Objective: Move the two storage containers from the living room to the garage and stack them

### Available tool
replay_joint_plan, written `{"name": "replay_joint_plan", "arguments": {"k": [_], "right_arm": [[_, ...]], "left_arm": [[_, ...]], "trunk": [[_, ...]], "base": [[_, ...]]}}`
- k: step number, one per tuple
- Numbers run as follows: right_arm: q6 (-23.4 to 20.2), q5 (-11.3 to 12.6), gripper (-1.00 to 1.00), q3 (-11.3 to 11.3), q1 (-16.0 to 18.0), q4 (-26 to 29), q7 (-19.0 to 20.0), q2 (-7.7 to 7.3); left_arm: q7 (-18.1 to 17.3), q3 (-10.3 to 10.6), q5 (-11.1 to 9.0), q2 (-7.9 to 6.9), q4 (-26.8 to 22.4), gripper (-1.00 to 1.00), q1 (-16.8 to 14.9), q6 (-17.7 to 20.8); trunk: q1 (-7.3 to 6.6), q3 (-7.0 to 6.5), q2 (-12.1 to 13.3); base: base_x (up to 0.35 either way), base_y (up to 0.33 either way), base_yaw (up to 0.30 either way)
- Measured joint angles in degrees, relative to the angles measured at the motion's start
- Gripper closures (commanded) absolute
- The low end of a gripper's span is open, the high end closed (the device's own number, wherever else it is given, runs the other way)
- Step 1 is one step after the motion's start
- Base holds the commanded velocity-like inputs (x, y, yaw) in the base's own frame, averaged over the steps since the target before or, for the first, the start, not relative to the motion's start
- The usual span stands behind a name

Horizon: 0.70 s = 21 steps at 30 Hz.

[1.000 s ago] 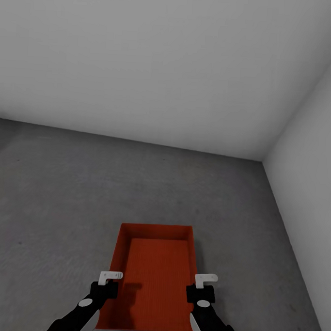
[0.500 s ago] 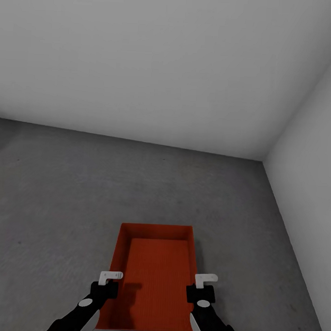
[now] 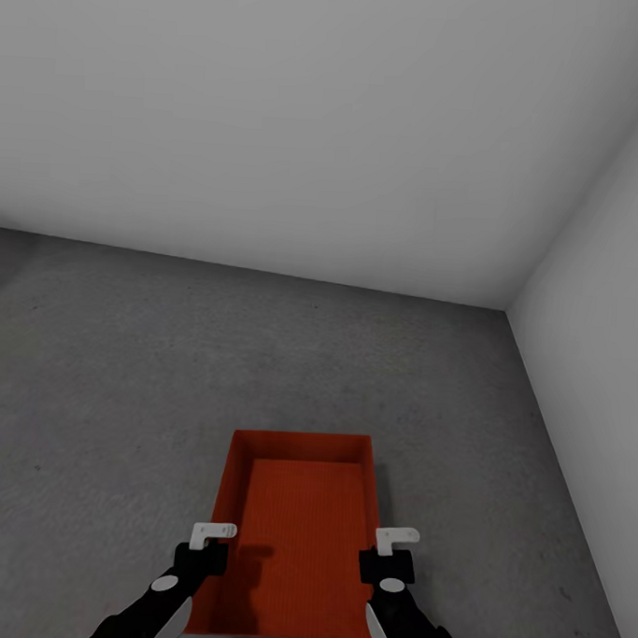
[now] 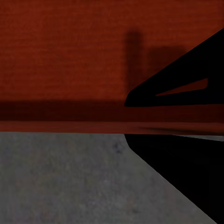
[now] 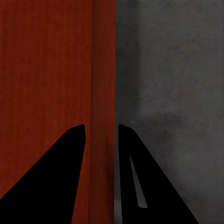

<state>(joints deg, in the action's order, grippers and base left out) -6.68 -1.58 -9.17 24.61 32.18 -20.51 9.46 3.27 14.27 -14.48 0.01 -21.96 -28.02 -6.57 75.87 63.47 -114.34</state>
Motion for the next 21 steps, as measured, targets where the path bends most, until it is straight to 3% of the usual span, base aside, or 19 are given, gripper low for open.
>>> {"name": "replay_joint_plan", "arguments": {"k": [6,7,9,14,15,21], "right_arm": [[0.01,-0.01,1.0,0.01,0.0,0.0,-0.05,0.05],[0.01,0.0,-1.0,0.0,0.0,0.0,-0.05,0.06],[0.04,-1.67,-1.0,-0.68,-0.02,0.01,-0.56,-0.9],[0.04,-1.62,-1.0,-0.65,-0.02,0.0,-0.71,-0.9],[0.04,-1.62,-1.0,-0.64,-0.02,0.0,-0.72,-0.9],[0.04,-1.6,-1.0,-0.64,-0.02,0.0,-0.74,-0.9]], "left_arm": [[-0.01,0.03,0.03,-0.05,-0.03,1.0,0.0,0.02],[-0.01,0.03,0.03,-0.06,-0.03,1.0,0.0,0.02],[0.47,0.28,-0.12,-0.14,0.12,1.0,-0.04,0.04],[0.46,-0.15,0.01,-0.15,0.06,1.0,-0.07,0.03],[0.47,-0.17,0.01,-0.15,0.07,-1.0,-0.07,0.03],[0.47,-0.06,-0.03,-0.15,0.04,-1.0,-0.06,0.02]], "trunk": [[0.0,0.0,0.0],[0.0,0.0,0.0],[0.0,0.01,0.0],[0.0,0.0,0.0],[0.0,0.0,0.0],[0.0,0.0,0.0]], "base": [[0.0,0.0,0.0],[0.0,0.0,0.0],[0.0,0.0,0.0],[0.0,0.0,0.0],[0.0,0.0,0.0],[0.0,0.0,0.0]]}}
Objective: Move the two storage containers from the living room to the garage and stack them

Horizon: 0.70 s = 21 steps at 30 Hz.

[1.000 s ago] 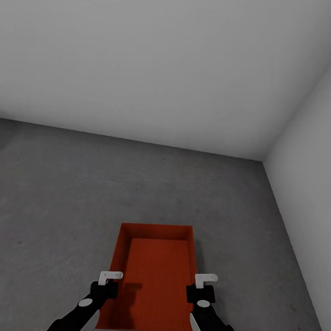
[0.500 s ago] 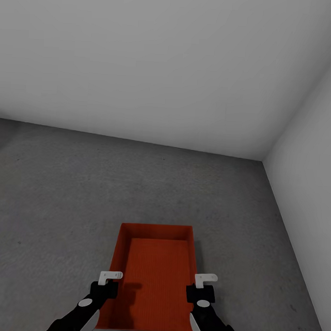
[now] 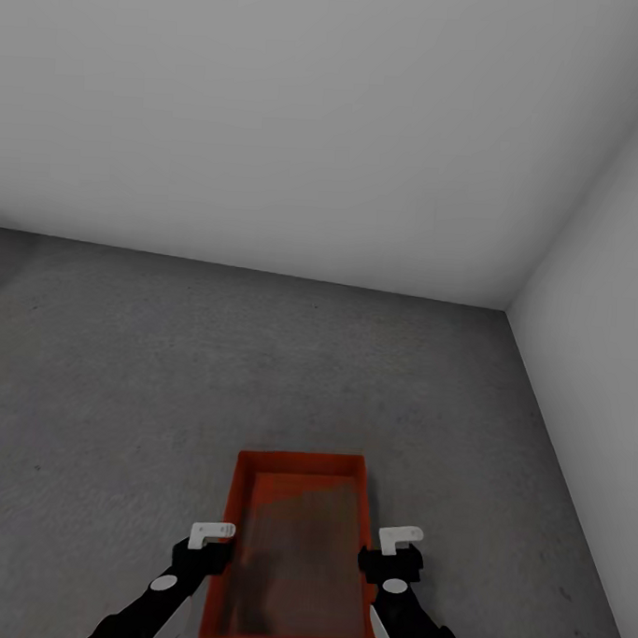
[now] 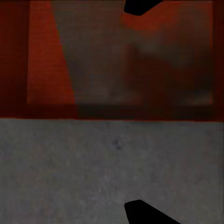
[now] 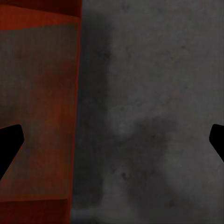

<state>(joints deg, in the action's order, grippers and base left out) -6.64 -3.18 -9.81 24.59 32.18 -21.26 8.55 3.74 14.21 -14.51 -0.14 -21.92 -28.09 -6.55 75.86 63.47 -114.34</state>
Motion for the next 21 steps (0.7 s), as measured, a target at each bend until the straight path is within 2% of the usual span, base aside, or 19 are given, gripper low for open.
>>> {"name": "replay_joint_plan", "arguments": {"k": [21], "right_arm": [[0.0,0.0,-1.0,0.04,0.0,0.0,0.0,0.0]], "left_arm": [[0.08,-0.02,-0.07,0.0,0.0,-1.0,0.0,-0.05]], "trunk": [[0.0,0.0,0.0]], "base": [[0.0,0.0,0.0]]}}
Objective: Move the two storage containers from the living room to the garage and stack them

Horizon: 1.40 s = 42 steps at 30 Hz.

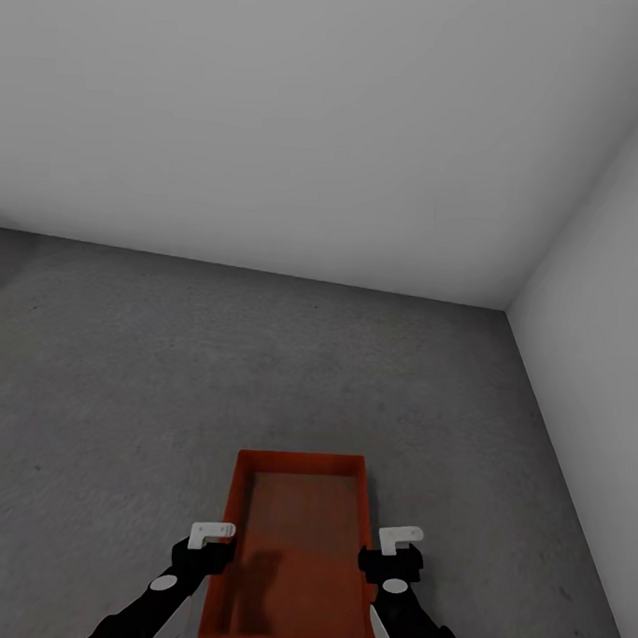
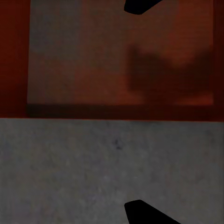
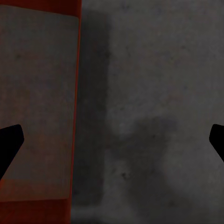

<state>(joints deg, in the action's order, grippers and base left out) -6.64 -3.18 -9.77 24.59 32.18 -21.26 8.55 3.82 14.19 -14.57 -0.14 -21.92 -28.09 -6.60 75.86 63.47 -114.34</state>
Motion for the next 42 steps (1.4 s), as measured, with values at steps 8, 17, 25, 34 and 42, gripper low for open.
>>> {"name": "replay_joint_plan", "arguments": {"k": [8,17,25,34,42], "right_arm": [[0.0,0.03,-1.0,0.0,0.0,0.0,0.05,0.0],[0.0,0.15,-1.0,0.0,0.0,0.0,0.16,0.0],[0.0,0.16,-1.0,0.0,0.0,0.0,0.1,0.0],[0.0,0.16,-1.0,0.0,0.0,0.0,0.09,0.0],[0.0,0.22,-1.0,0.0,0.0,0.0,0.11,0.0]], "left_arm": [[0.0,0.0,-0.05,0.0,0.0,-1.0,0.0,-0.02],[0.0,0.0,-0.08,0.08,0.0,-1.0,0.0,-0.02],[0.0,0.0,-0.08,0.09,0.0,-1.0,0.0,-0.02],[0.0,0.0,-0.08,0.09,0.0,-1.0,0.0,0.02],[0.0,0.0,-0.11,0.09,0.0,-1.0,0.0,0.05]], "trunk": [[0.0,0.0,0.0],[0.0,0.0,0.0],[0.0,0.0,0.0],[0.02,0.0,0.0],[0.01,0.0,0.0]], "base": [[0.0,0.0,0.0],[0.0,0.0,0.0],[0.0,0.0,0.0],[-0.072,0.0,0.0],[-0.182,0.0,0.0]]}}
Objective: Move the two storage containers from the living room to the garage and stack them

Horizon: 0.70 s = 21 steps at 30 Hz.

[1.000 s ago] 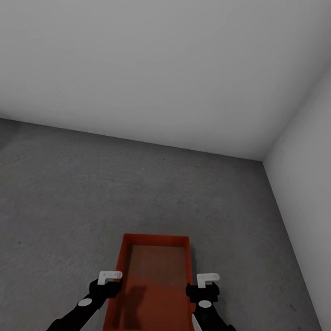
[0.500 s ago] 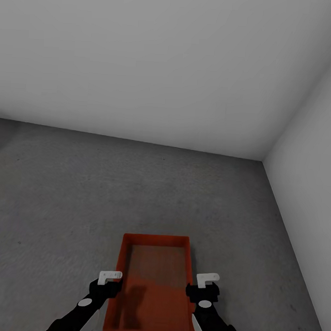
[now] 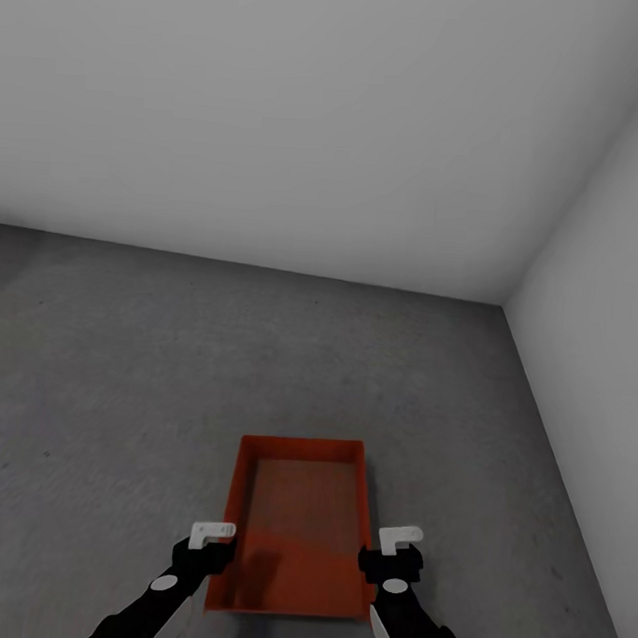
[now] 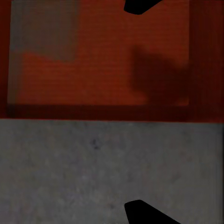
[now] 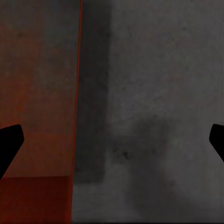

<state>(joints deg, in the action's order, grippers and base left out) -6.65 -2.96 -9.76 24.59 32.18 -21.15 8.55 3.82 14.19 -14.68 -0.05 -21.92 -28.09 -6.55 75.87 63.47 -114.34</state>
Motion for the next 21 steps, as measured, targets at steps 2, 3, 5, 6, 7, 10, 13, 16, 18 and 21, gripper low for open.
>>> {"name": "replay_joint_plan", "arguments": {"k": [2,3,5,6,7,10,13,16,18,21], "right_arm": [[0.0,0.01,-1.0,0.0,0.0,0.0,-0.01,0.0],[0.0,0.01,-1.0,0.0,0.0,0.0,-0.01,0.0],[0.0,0.01,-1.0,0.0,0.0,0.0,-0.01,0.0],[0.0,0.01,-1.0,0.0,0.0,0.0,0.0,0.0],[0.0,0.02,-1.0,0.0,0.0,0.0,0.02,0.0],[0.01,0.06,-1.0,0.01,-0.01,0.02,0.13,0.0],[0.02,0.08,-1.0,0.01,-0.01,0.02,0.19,0.0],[0.04,0.09,-1.0,0.01,-0.01,0.02,0.23,0.0],[0.03,0.08,-1.0,0.01,-0.01,0.02,0.24,0.0],[0.01,0.08,-1.0,0.01,-0.01,0.02,0.24,0.0]], "left_arm": [[0.0,0.0,0.0,0.0,0.0,-1.0,0.0,-0.03],[0.0,0.0,0.0,0.0,0.0,-1.0,0.0,-0.02],[0.0,0.0,0.02,0.0,0.0,-1.0,0.0,-0.03],[0.0,0.0,0.02,0.0,0.0,-1.0,0.0,-0.04],[0.0,0.0,0.02,0.0,0.01,-1.0,0.0,-0.05],[0.0,0.0,0.02,0.01,0.02,-1.0,-0.01,-0.03],[0.0,0.0,0.01,0.01,0.02,-1.0,-0.01,-0.04],[0.0,0.0,0.02,0.01,0.02,-1.0,-0.01,-0.01],[0.0,0.0,0.02,0.01,0.02,-1.0,-0.01,-0.02],[0.0,0.0,0.01,0.01,0.02,-1.0,-0.01,-0.01]], "trunk": [[0.0,0.0,0.0],[-0.01,0.0,0.0],[-0.01,0.0,0.0],[-0.01,0.0,0.0],[-0.01,0.0,0.0],[-0.01,0.0,0.0],[-0.01,0.0,0.0],[-0.01,0.0,0.0],[-0.01,0.0,0.0],[-0.01,0.0,0.0]], "base": [[-0.047,0.0,0.0],[-0.029,0.0,0.0],[-0.021,0.0,-0.015],[-0.015,0.0,-0.059],[-0.012,0.0,-0.101],[-0.006,0.0,-0.192],[-0.003,0.0,-0.24],[-0.001,0.0,-0.27],[-0.001,0.0,-0.28],[0.0,0.0,-0.285]]}}
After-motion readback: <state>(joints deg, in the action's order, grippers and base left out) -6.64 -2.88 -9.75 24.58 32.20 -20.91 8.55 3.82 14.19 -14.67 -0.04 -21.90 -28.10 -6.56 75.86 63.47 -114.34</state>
